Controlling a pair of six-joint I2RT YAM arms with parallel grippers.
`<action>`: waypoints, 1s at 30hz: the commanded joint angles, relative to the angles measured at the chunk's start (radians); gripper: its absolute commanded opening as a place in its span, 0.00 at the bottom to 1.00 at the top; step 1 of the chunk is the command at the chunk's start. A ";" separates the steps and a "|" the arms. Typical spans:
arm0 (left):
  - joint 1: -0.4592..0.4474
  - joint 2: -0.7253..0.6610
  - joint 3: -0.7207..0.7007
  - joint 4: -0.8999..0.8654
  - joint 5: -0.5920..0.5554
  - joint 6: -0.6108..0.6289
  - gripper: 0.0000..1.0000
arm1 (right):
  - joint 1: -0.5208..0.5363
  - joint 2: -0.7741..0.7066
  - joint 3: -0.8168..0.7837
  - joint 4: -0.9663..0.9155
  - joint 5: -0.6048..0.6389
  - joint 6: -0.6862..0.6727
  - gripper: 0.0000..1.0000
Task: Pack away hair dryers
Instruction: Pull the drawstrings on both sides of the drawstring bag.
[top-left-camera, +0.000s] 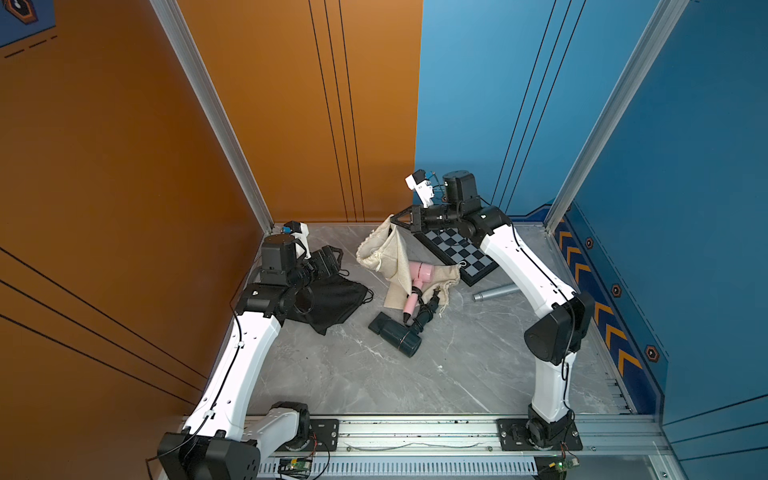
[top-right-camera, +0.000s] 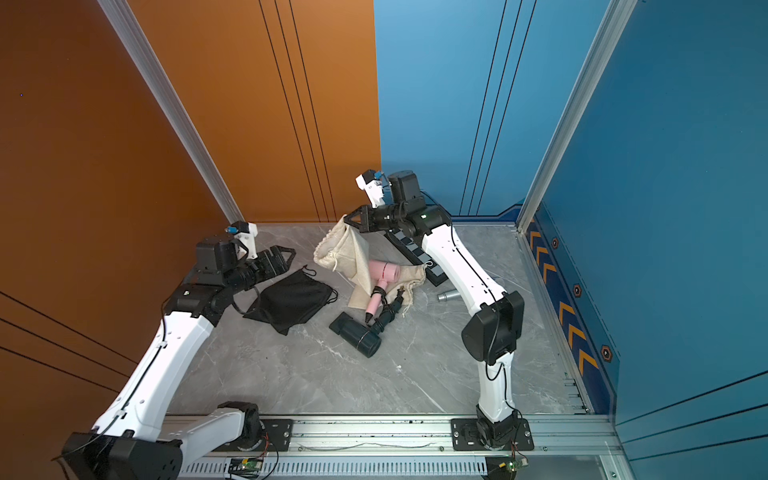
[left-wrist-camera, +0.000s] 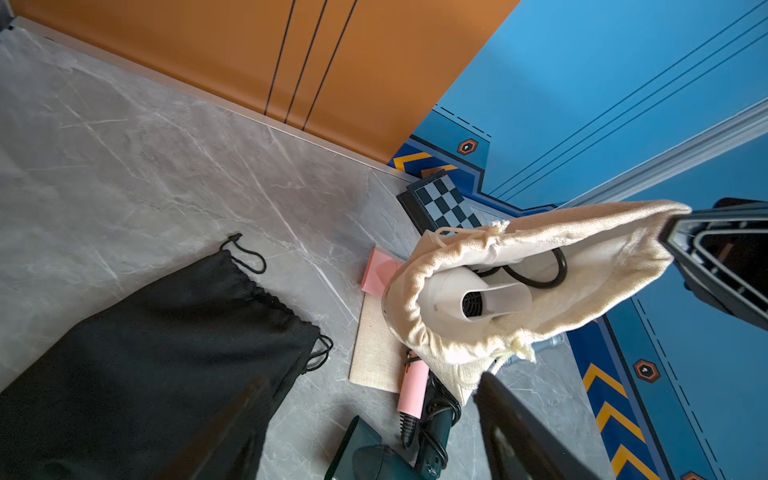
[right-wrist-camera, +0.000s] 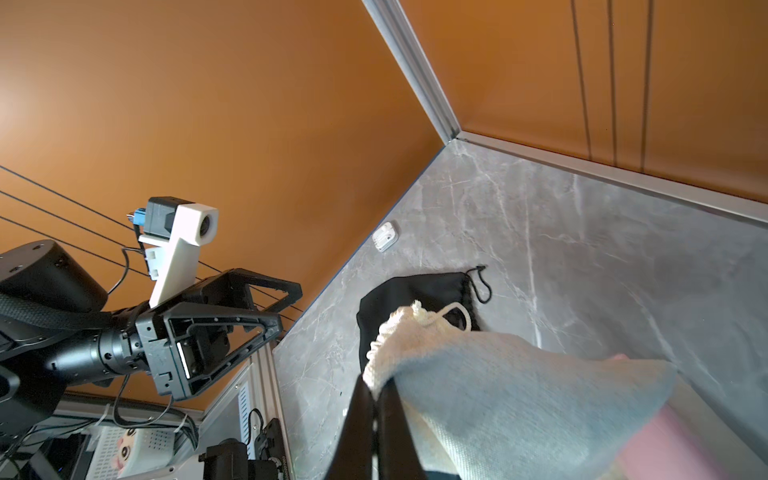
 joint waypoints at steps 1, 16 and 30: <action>0.019 -0.015 -0.019 -0.015 0.017 -0.007 0.79 | 0.006 0.056 0.106 0.021 -0.130 -0.005 0.00; 0.039 0.020 -0.031 -0.014 0.045 -0.001 0.79 | -0.011 0.234 0.206 -0.019 -0.291 -0.217 0.00; 0.039 0.145 -0.011 0.014 0.033 -0.054 0.78 | 0.121 0.078 -0.080 -0.110 0.242 -0.547 0.00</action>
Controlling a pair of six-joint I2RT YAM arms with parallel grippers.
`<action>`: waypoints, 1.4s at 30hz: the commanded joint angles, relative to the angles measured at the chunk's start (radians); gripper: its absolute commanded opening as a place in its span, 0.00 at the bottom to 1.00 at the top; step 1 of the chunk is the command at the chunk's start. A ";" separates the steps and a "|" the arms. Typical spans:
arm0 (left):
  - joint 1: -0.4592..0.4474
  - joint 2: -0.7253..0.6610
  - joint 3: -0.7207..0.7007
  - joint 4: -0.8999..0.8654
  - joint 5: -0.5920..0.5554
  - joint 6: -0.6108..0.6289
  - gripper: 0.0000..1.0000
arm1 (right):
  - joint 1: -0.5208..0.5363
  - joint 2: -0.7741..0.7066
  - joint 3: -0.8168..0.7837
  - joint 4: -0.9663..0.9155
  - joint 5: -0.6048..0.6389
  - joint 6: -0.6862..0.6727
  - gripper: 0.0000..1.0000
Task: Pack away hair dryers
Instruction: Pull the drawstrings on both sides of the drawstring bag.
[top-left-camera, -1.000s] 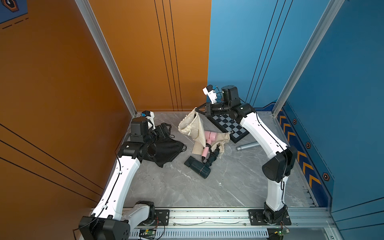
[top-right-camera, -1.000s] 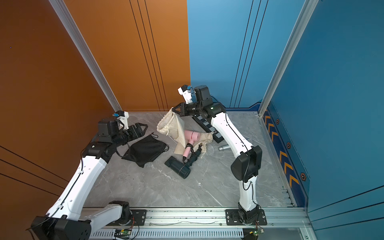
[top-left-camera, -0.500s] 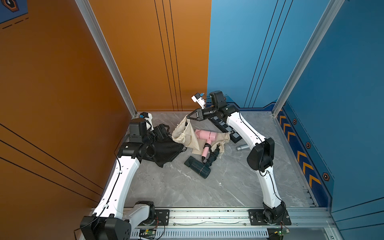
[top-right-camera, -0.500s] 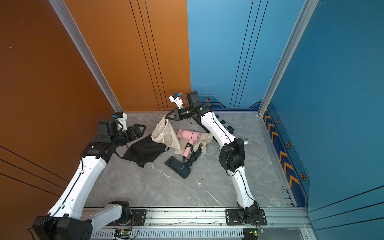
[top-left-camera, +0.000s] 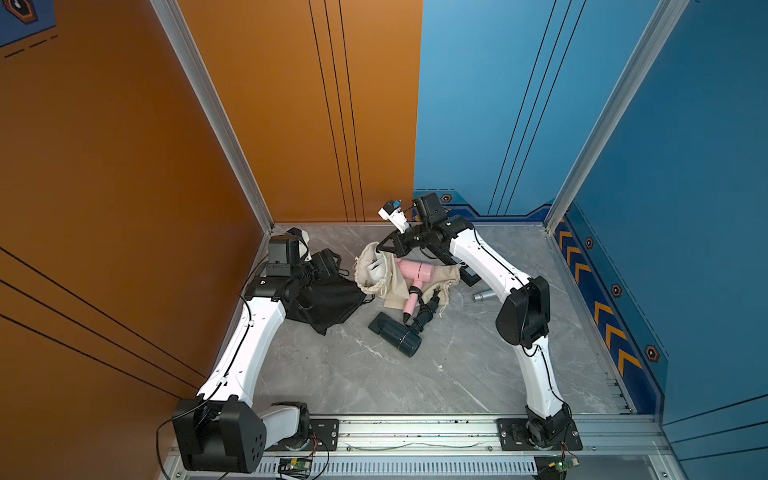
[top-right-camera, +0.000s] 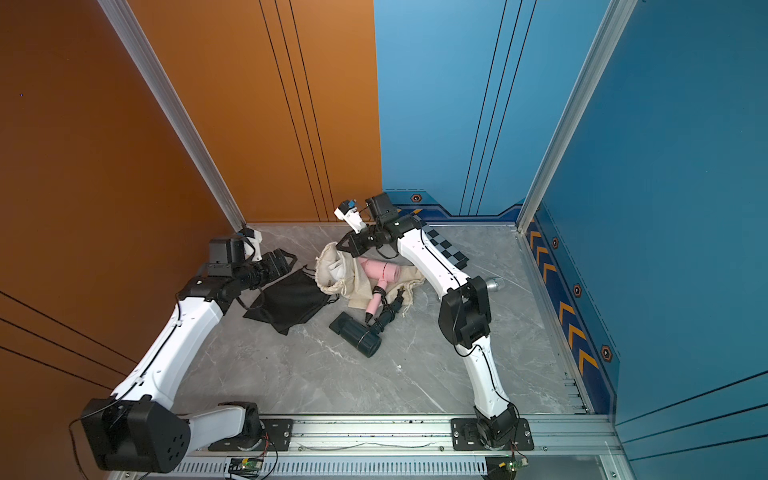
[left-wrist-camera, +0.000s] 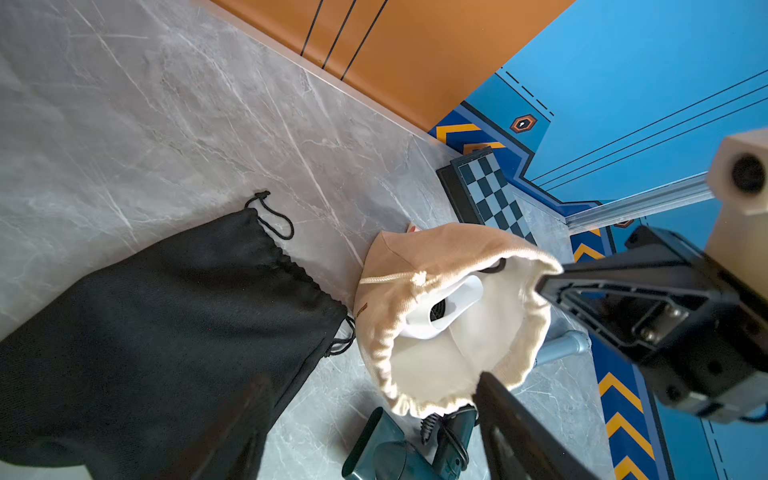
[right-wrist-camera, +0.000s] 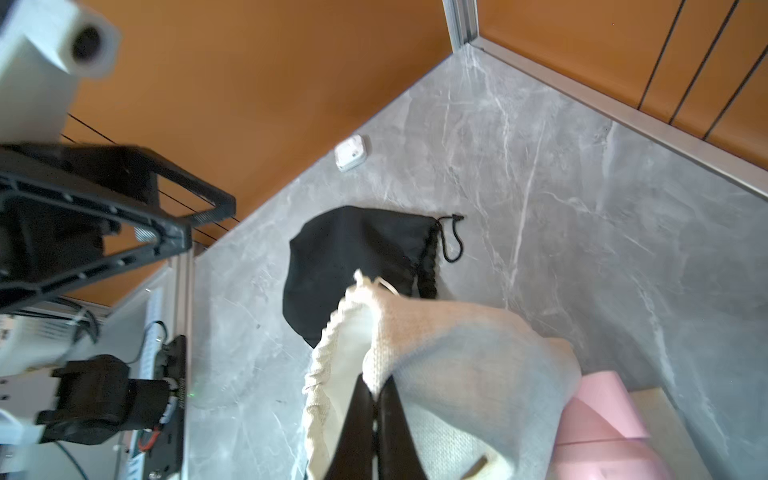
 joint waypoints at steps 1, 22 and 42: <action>0.003 0.026 0.012 0.014 0.013 -0.023 0.77 | 0.054 -0.109 -0.095 0.027 0.154 -0.124 0.00; -0.013 0.121 -0.190 0.329 0.169 -0.440 0.71 | 0.088 -0.250 -0.344 0.212 0.194 -0.093 0.00; -0.062 0.179 -0.260 0.603 0.121 -0.743 0.65 | 0.095 -0.243 -0.348 0.212 0.198 -0.086 0.00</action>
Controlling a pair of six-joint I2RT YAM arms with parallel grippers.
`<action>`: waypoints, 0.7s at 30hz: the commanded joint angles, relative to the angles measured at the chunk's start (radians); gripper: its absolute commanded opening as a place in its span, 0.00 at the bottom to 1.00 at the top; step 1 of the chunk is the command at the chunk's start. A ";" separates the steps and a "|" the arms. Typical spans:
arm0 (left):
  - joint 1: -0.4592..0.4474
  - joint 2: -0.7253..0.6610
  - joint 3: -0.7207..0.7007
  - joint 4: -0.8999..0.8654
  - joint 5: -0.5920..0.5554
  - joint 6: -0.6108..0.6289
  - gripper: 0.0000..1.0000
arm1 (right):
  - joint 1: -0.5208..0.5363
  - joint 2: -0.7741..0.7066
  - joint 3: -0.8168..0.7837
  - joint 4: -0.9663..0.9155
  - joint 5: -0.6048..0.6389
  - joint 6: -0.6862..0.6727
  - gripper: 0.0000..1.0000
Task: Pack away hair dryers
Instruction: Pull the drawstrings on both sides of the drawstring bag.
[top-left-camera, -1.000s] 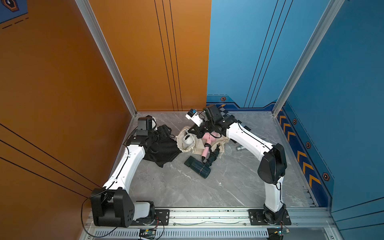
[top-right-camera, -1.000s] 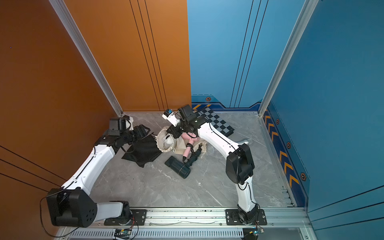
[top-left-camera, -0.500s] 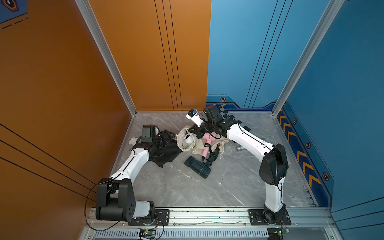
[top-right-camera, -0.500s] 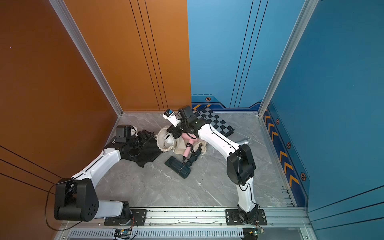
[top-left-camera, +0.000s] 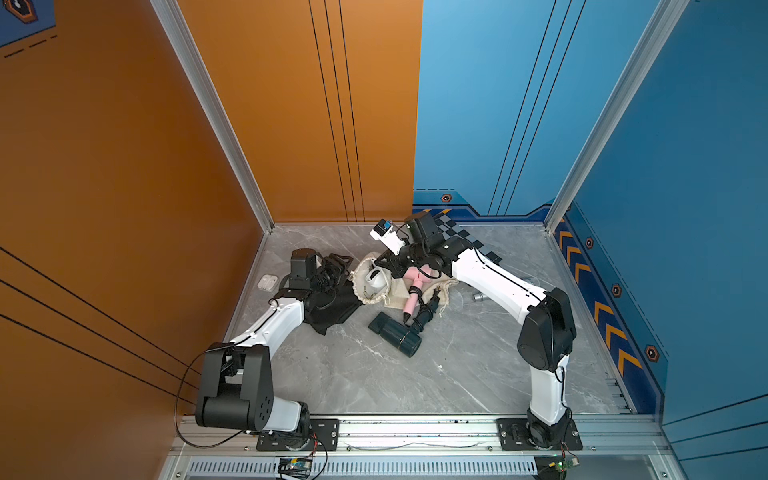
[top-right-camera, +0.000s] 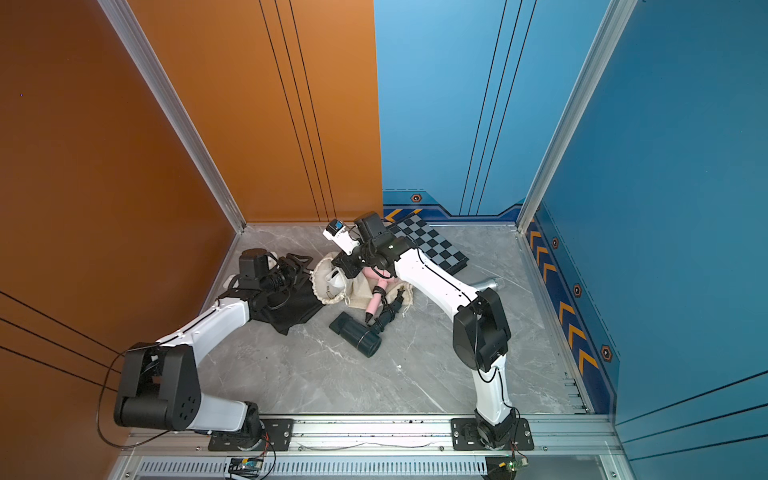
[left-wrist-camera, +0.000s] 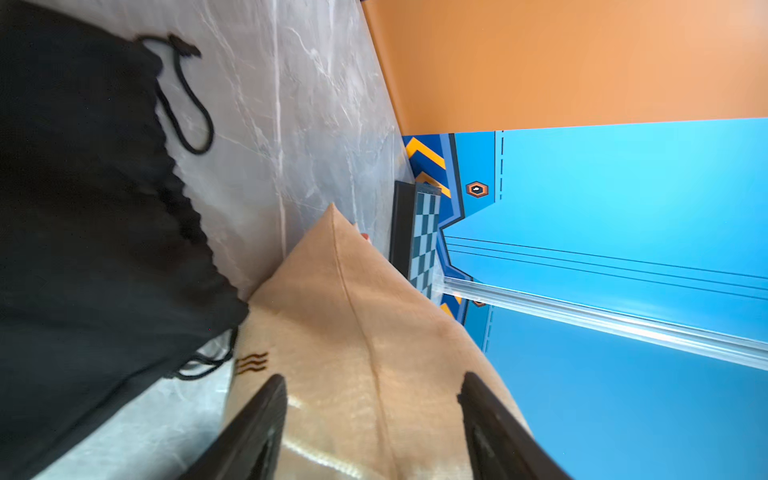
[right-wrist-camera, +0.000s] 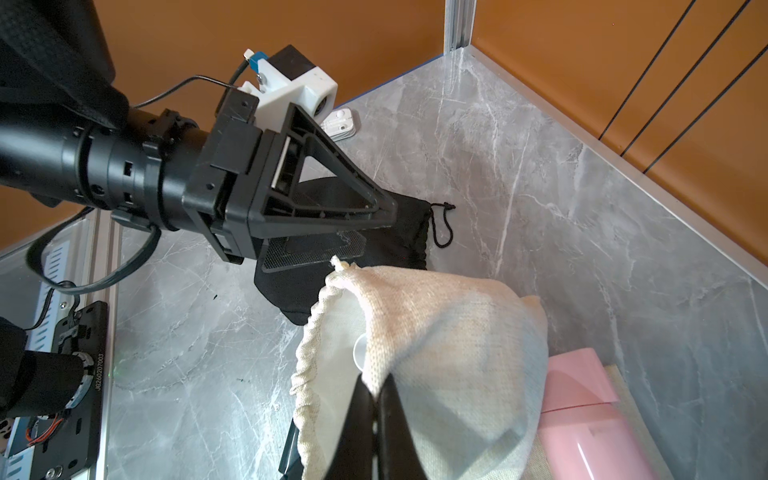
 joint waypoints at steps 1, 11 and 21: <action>-0.013 -0.014 -0.003 0.001 -0.023 -0.022 0.65 | 0.001 -0.023 -0.010 0.018 0.014 -0.008 0.00; 0.001 -0.114 -0.036 -0.126 -0.054 0.025 0.66 | -0.012 -0.033 -0.016 0.018 0.013 -0.003 0.00; -0.011 -0.131 -0.099 -0.063 -0.055 -0.095 0.67 | -0.012 -0.033 -0.018 0.017 0.007 0.001 0.00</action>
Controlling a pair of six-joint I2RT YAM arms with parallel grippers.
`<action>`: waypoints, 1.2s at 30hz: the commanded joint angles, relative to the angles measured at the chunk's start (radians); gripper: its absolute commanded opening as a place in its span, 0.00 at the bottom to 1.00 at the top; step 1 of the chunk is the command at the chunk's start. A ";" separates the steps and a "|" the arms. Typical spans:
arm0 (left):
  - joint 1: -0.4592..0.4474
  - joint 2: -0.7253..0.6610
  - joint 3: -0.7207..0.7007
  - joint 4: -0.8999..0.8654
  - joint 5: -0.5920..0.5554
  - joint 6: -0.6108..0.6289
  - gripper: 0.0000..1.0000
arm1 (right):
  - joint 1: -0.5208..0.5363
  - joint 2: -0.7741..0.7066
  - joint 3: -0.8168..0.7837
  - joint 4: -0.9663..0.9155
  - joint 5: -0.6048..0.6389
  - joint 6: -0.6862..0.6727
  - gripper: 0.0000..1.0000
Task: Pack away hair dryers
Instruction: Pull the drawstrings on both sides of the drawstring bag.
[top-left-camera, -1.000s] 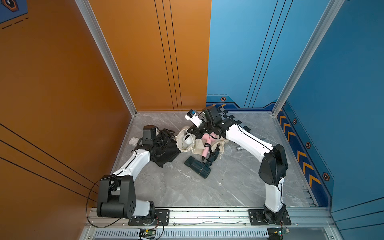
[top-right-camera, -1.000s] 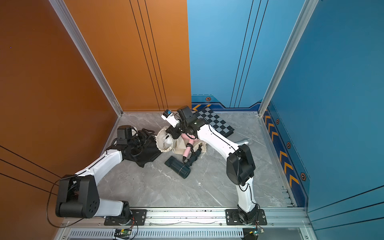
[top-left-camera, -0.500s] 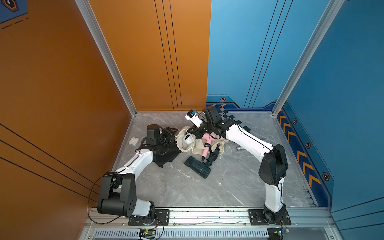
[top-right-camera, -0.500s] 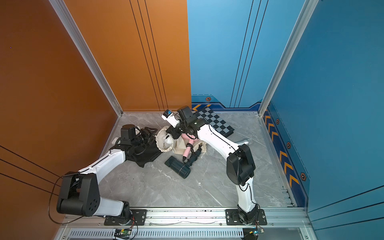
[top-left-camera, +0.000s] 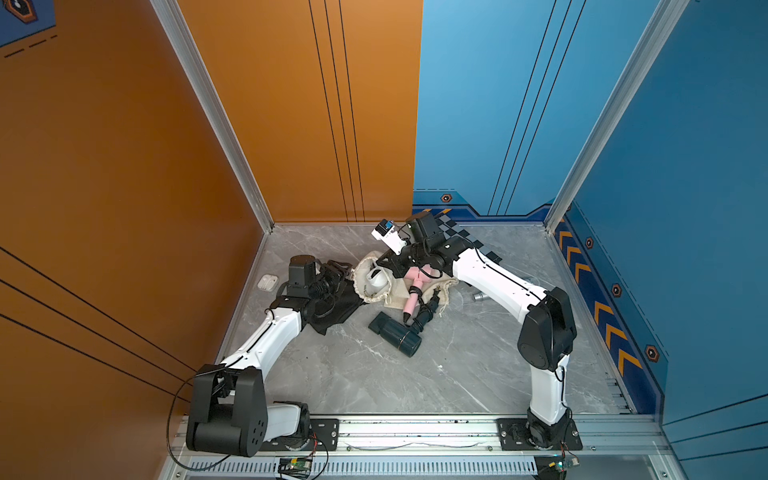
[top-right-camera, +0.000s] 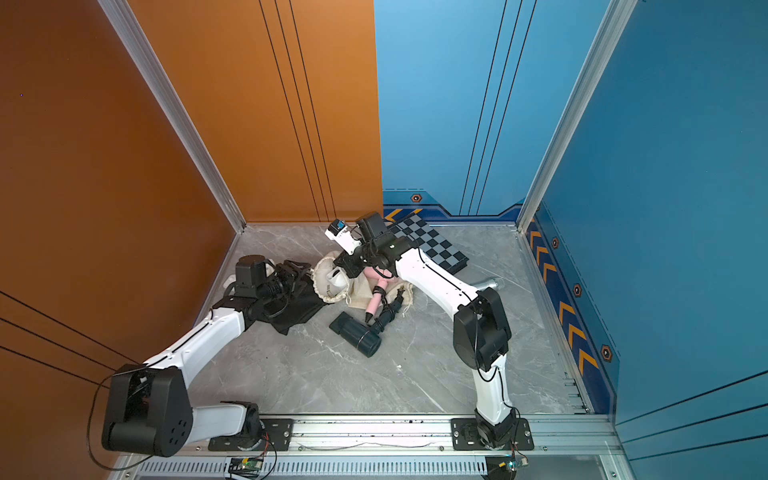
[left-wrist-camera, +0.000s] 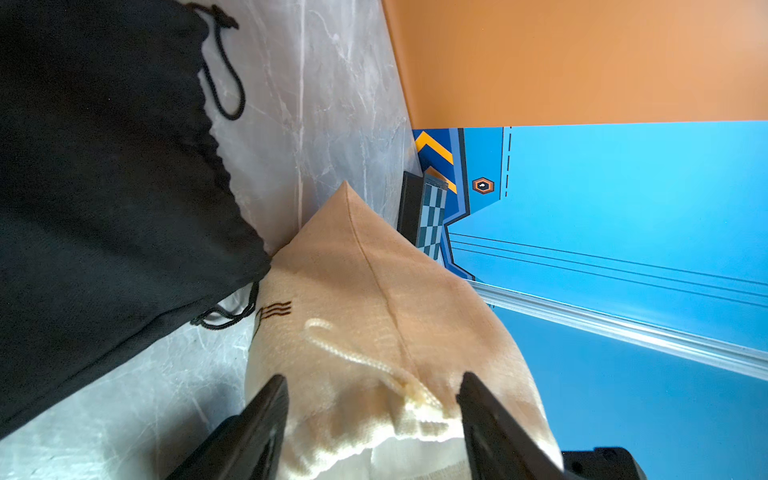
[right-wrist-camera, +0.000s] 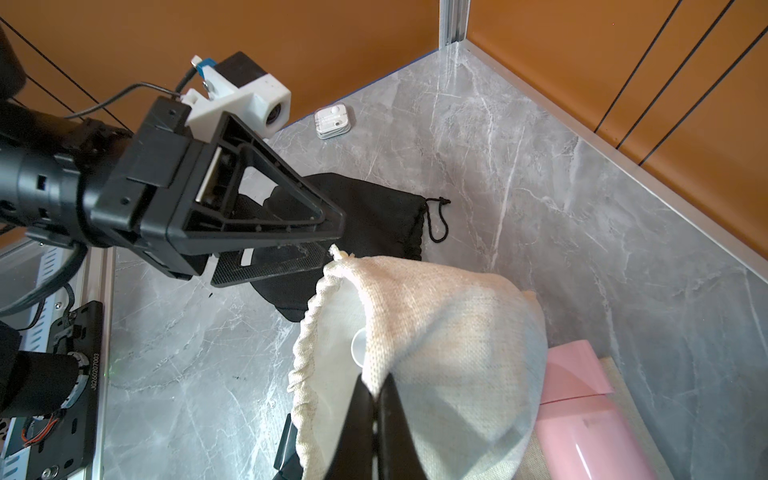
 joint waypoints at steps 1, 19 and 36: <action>-0.008 -0.010 -0.032 0.042 -0.025 -0.065 0.67 | 0.000 -0.034 -0.009 0.017 0.007 0.002 0.00; -0.041 0.082 -0.031 0.211 -0.064 -0.195 0.68 | -0.005 -0.039 -0.020 0.017 0.000 0.004 0.00; -0.047 0.148 0.020 0.309 -0.121 -0.253 0.66 | -0.010 -0.033 -0.020 0.017 -0.004 0.010 0.00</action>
